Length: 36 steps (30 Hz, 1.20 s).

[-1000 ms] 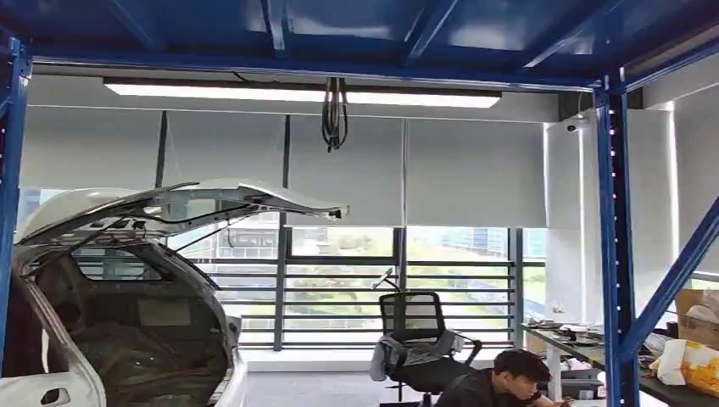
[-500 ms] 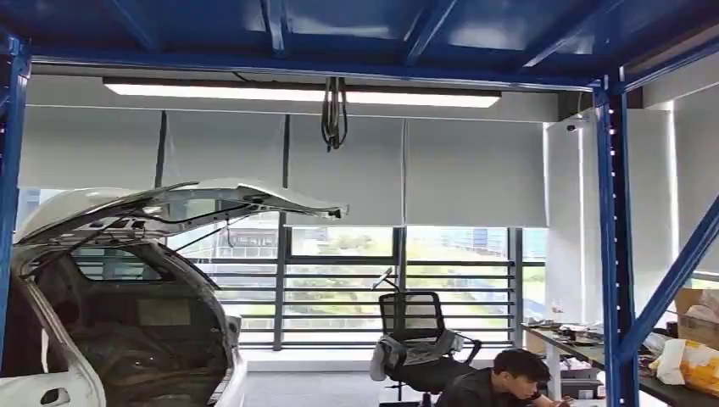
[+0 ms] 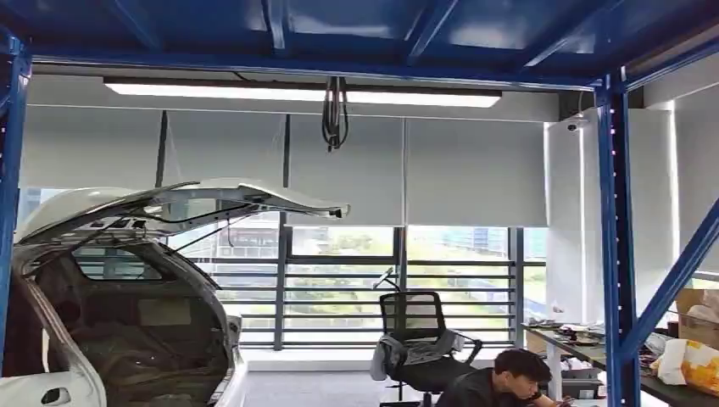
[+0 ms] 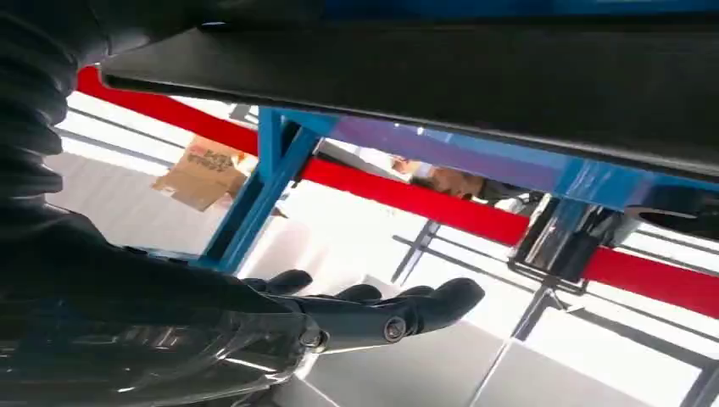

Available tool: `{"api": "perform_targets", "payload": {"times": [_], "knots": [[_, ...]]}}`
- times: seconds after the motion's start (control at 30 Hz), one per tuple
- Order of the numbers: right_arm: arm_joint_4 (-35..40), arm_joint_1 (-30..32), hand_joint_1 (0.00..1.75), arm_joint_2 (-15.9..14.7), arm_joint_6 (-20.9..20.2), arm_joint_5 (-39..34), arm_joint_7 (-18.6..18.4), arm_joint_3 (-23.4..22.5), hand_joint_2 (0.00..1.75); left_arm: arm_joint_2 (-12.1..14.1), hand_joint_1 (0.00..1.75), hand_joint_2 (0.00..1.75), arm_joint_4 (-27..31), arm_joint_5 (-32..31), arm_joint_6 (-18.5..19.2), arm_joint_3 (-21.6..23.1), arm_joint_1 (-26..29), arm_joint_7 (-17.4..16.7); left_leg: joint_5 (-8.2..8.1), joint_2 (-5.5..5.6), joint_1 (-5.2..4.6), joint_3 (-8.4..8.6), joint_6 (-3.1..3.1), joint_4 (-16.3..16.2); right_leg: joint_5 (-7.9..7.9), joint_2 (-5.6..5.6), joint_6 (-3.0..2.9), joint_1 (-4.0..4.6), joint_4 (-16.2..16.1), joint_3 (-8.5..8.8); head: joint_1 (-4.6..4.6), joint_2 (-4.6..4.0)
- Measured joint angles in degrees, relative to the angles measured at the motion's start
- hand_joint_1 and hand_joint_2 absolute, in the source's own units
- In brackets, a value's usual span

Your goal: Take the parts from the cabinet and place them on the table.

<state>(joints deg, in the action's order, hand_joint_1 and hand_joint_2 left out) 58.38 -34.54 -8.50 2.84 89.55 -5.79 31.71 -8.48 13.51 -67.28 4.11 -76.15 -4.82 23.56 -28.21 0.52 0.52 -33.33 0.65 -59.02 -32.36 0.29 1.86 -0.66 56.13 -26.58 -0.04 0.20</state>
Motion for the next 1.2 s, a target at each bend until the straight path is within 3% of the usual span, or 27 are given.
{"api": "perform_targets", "payload": {"times": [0.47,0.87,0.9,1.2], "knots": [[-6.36,0.13,0.0,2.88,3.73,-1.35,0.96,-1.22,1.75,0.13,0.0,0.0,0.0,-0.3,-1.27,0.0,0.15,-1.16,0.0,-0.01,0.01,0.01,0.0,0.0,0.0,0.0,0.0,0.0,0.0,0.0,0.0,0.0],[-6.93,1.51,0.03,3.45,5.64,0.31,-0.31,-2.89,1.75,0.2,0.0,0.0,0.0,-1.29,-3.13,0.0,0.33,-0.85,0.0,-0.01,0.0,0.07,0.0,0.0,0.0,0.0,0.0,-0.01,0.0,0.03,0.0,0.0],[-6.73,1.83,1.75,3.45,5.7,0.37,-0.44,-3.15,1.75,0.2,0.0,0.0,0.0,-1.33,-3.3,0.0,0.33,-0.79,0.0,-0.01,0.0,0.07,0.0,0.0,0.0,0.0,0.0,-0.01,0.0,0.03,0.0,0.0],[-4.17,5.23,1.75,2.18,5.97,0.53,-0.33,-5.79,1.75,0.2,0.0,0.0,0.0,-2.01,-3.45,0.48,0.4,-0.07,0.0,-0.01,0.0,0.07,0.0,0.0,0.0,-0.01,0.0,-0.01,0.0,0.02,0.0,0.0]]}}
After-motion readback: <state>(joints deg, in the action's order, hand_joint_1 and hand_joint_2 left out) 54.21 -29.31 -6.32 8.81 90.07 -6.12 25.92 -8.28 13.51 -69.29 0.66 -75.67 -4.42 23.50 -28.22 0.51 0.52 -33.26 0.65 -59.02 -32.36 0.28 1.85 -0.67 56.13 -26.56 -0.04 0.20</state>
